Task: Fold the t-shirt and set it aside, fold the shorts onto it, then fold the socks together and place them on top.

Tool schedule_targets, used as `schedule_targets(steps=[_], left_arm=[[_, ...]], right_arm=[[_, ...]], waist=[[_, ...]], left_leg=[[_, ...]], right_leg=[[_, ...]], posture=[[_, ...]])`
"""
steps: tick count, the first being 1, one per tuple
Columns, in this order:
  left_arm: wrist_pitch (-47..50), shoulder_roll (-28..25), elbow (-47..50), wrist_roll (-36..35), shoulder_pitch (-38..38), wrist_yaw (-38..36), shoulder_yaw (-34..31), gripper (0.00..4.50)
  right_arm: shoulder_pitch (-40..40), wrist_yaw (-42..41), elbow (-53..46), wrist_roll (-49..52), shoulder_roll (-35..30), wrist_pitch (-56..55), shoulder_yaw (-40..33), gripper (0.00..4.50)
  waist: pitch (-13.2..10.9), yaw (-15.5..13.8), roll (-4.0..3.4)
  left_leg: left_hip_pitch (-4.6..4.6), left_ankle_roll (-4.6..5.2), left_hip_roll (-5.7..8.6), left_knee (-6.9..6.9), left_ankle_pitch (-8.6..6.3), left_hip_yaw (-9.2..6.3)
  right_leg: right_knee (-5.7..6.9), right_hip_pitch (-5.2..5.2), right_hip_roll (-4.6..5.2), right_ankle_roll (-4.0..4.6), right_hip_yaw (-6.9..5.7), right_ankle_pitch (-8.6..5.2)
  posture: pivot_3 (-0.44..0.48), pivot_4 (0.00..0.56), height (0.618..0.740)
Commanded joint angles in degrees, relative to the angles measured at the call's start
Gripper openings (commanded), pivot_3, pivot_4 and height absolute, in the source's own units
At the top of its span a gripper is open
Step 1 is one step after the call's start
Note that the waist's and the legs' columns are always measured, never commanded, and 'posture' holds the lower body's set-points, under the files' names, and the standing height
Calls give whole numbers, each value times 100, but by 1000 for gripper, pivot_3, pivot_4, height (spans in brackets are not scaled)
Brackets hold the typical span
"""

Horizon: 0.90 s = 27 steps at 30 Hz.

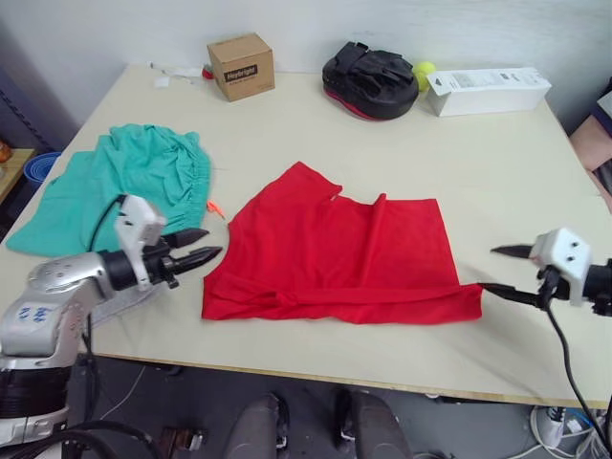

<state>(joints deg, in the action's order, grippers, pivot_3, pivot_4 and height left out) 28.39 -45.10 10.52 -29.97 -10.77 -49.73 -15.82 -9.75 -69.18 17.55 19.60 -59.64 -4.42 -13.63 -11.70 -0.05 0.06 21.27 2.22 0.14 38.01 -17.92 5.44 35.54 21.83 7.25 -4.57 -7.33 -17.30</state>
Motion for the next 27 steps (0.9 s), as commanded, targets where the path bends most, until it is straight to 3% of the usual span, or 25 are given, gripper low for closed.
schedule_targets(steps=[1, 8, 16, 21, 24, 27], left_arm=[[-942, -122, 627, 172, 624, -568, -191, 2316], [-2004, -114, 1159, 742, 1373, -1180, 527, 2316], [-2546, 490, 205, 1903, 427, -601, 1711, 2316], [-2206, 715, -85, 1688, 27, -696, 1896, 2316], [-2182, 727, -263, 1660, -134, -918, 2061, 1649], [-2164, 780, -436, 1630, -296, -1020, 2135, 667]], right_arm=[[452, -405, -694, 629, 19, 406, -415, 4463], [1027, -508, -1975, 822, 426, 467, -211, 4463], [1256, -542, -2140, 374, 845, -123, 278, 4463], [1361, -503, -2211, 426, 849, -91, 240, 4463], [1443, -417, -2301, 442, 849, -21, 197, 4500], [1525, -268, -2480, 460, 848, 86, 132, 4500]], waist=[[0, 5, 0], [-2, -13, -9], [-3, -150, -11], [-3, -146, -9], [-3, -130, -9], [-3, -137, -9]], left_leg=[[-1, 0, 0, -5, 0, 0], [-4, 5, 0, -7, -8, 0], [4, 14, 4, -7, -11, 3], [9, 21, 6, -4, -12, 2], [8, 22, 5, -4, -11, 2], [7, 21, 5, -4, -10, 1]], right_leg=[[-4, 0, 0, 0, 1, 0], [-10, -7, 9, -4, 2, 5], [-15, 2, 9, -6, 1, 6], [-20, 0, 10, -12, -2, 10], [-19, 0, 8, -12, -4, 10], [-17, 0, 9, -12, -4, 10]], posture=[[0, 150, 740], [0, 150, 740], [0, 150, 740], [0, 150, 740], [0, 150, 740], [0, 150, 740]])
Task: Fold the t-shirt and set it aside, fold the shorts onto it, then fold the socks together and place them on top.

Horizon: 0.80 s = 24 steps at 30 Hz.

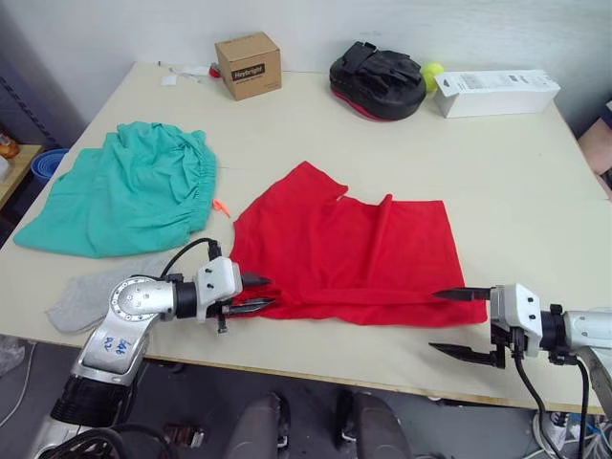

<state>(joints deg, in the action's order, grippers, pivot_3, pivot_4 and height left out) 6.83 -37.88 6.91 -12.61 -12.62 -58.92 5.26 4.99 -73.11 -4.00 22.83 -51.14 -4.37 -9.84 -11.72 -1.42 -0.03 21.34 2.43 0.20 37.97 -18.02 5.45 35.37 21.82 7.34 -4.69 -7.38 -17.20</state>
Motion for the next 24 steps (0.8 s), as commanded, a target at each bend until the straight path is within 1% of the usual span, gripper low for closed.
schedule_targets(steps=[1, 2, 5, 11, 13, 16, 19, 24], left_arm=[[18, 98, -142, -141, -176, -93, 19, 335], [75, 140, -220, -172, -252, -82, 5, 9], [213, 300, -446, -266, -461, -10, -75, 9], [507, 738, -995, -174, -1060, 687, -271, 9], [504, 753, -1115, -78, -1143, 795, -249, 9], [452, 675, -1168, -11, -1063, 736, -201, 9], [695, 607, -1035, -150, -915, 656, -272, 583], [402, 457, -868, -309, -618, 577, -635, 2178]], right_arm=[[75, 181, -387, 146, -4, 124, -271, 4500], [95, 236, -441, 153, -6, 170, -296, 4500], [140, 381, -555, 169, 5, 295, -369, 4500], [190, 626, -607, 180, 66, 427, -480, 4500], [196, 661, -589, 184, 79, 439, -476, 4500], [226, 767, -581, 200, 143, 507, -472, 4500], [220, 956, -614, 343, 271, 747, -532, 4500], [94, 1168, -730, 835, 436, 1286, -751, 4500]], waist=[[0, -1, 0], [0, -3, 0], [0, -8, 1], [-2, -23, 4], [-3, -20, 5], [-3, 8, 5], [-3, 6, 5], [-3, -2, 5]], left_leg=[[0, 0, 0, 0, 0, 0], [-1, 0, 0, 0, 0, 0], [0, 0, 0, 1, 0, -2], [2, 5, 1, 3, 3, -3], [2, 12, 1, 3, 6, -4], [0, 14, 1, 3, 8, -2], [0, 12, -1, 2, 7, -3], [-1, 1, 0, 2, 1, -5]], right_leg=[[0, 0, 0, 0, 1, 0], [0, -1, 0, 0, 0, 0], [0, -1, 0, 0, 0, 0], [-3, -5, 0, -2, -5, 1], [-3, -7, 0, -3, -6, 2], [-3, -7, -2, -3, -5, 2], [-3, -6, -4, -3, -5, 2], [-2, -6, 0, -3, -4, 2]], posture=[[0, 150, 740], [0, 150, 740], [0, 150, 740], [0, 150, 740], [0, 150, 740], [0, 150, 740], [0, 150, 740], [0, 150, 740]])
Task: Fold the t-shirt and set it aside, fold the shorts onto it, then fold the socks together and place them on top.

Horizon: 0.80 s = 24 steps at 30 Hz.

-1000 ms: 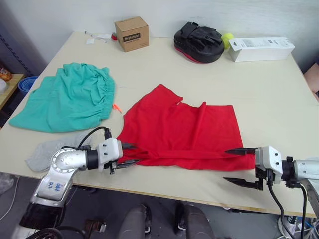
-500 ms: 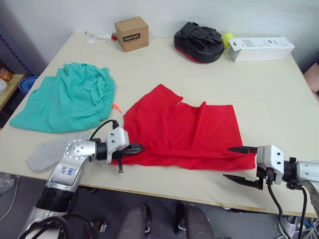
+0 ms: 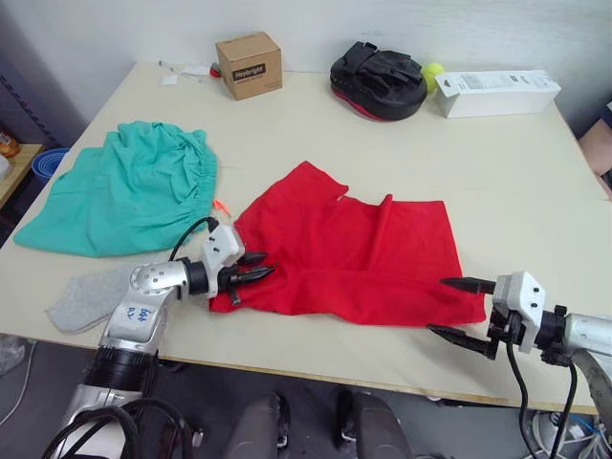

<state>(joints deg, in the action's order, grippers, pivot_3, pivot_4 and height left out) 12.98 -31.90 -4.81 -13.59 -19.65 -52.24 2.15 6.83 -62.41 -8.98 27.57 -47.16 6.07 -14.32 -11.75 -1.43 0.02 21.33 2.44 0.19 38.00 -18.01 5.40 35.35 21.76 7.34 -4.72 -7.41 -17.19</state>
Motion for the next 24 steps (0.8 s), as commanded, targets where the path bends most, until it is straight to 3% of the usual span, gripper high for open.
schedule_targets(steps=[1, 4, 7, 10, 15, 18, 24], left_arm=[[-239, -185, 368, -351, 159, -139, -495, 2178], [-263, -311, 717, -897, 381, -392, -1010, 2178], [-63, -518, 1229, -1221, 632, -602, -1179, 2218], [-179, -640, 1411, -1075, 728, -691, -1003, 1620], [-489, -558, 1543, -304, 926, -552, -185, 4], [-492, -316, 1218, 42, 852, -94, -7, 0], [-265, 27, 508, 515, 537, 940, -148, 0]], right_arm=[[-134, 118, -264, 505, 47, 393, -342, 4500], [-290, 106, -424, 874, 41, 822, -320, 4500], [-471, 5, -640, 832, 94, 917, 37, 3819], [-688, -1, -622, 347, 209, 646, 528, 2774], [-1023, 52, -64, -870, 537, -470, 1428, 936], [-1155, 277, 345, -1233, 742, -841, 1576, 54], [-1200, 249, 1216, -1297, 688, -1513, 1244, 54]], waist=[[0, 0, 1], [-1, 12, 1], [-1, 15, 0], [-1, 0, -1], [-2, -6, -2], [-2, -2, 0], [-2, 1, 0]], left_leg=[[0, 0, 0, 0, 0, -1], [2, -2, -1, 0, -1, -2], [3, -3, -2, -2, -2, -4], [1, -4, -1, -3, -3, -3], [5, -3, 4, -5, -5, 0], [14, 0, 6, -5, -5, 0], [12, 6, 6, -4, 0, 0]], right_leg=[[0, 0, 0, 0, 0, 0], [-1, 4, 2, 0, 1, 0], [-3, 6, 2, 1, 1, -1], [-8, 1, 3, 1, 0, -1], [-16, 2, 5, 0, -1, 0], [-22, 5, 3, -5, -2, 3], [-15, 5, 1, -7, -5, 4]], posture=[[0, 150, 740], [0, 150, 740], [0, 150, 740], [0, 150, 740], [0, 150, 740], [0, 150, 740], [0, 150, 740]])
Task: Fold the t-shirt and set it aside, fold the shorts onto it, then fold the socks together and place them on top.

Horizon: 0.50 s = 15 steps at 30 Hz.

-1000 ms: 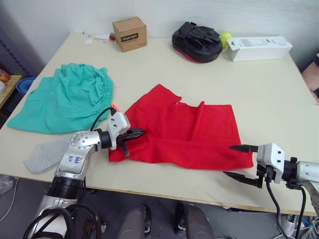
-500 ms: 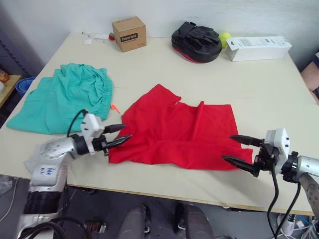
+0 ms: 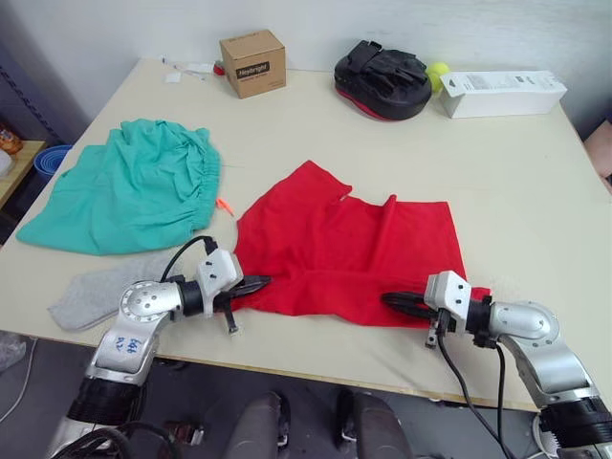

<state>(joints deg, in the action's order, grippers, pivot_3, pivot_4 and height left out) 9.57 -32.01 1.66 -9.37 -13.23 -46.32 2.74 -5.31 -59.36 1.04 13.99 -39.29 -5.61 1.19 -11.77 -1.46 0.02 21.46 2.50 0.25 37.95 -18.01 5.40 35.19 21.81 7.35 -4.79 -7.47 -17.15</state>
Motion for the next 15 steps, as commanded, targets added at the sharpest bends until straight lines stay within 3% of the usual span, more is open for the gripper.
schedule_targets(steps=[1, 12, 15], left_arm=[[116, 51, -230, 97, -141, 453, -267, 0], [-32, 127, -453, -208, -254, 937, -884, 0], [-219, -51, 4, -688, -131, 354, -1111, 0]], right_arm=[[23, -103, 350, 76, -142, -469, -372, 54], [-230, 485, 2045, -270, -408, -1529, -1089, 54], [-170, 26, 1453, 835, -315, -1402, -1588, 54]], waist=[[0, 6, 0], [1, 21, 4], [-2, 20, -2]], left_leg=[[-1, 0, 0, 0, 0, 0], [-22, -5, -1, 1, 1, 1], [-14, -7, -1, 0, 0, 1]], right_leg=[[1, 0, 0, 0, 0, 0], [9, -16, 2, 0, 3, 0], [7, -10, 2, 0, 3, 0]], posture=[[0, 150, 740], [0, 150, 740], [0, 150, 740]])
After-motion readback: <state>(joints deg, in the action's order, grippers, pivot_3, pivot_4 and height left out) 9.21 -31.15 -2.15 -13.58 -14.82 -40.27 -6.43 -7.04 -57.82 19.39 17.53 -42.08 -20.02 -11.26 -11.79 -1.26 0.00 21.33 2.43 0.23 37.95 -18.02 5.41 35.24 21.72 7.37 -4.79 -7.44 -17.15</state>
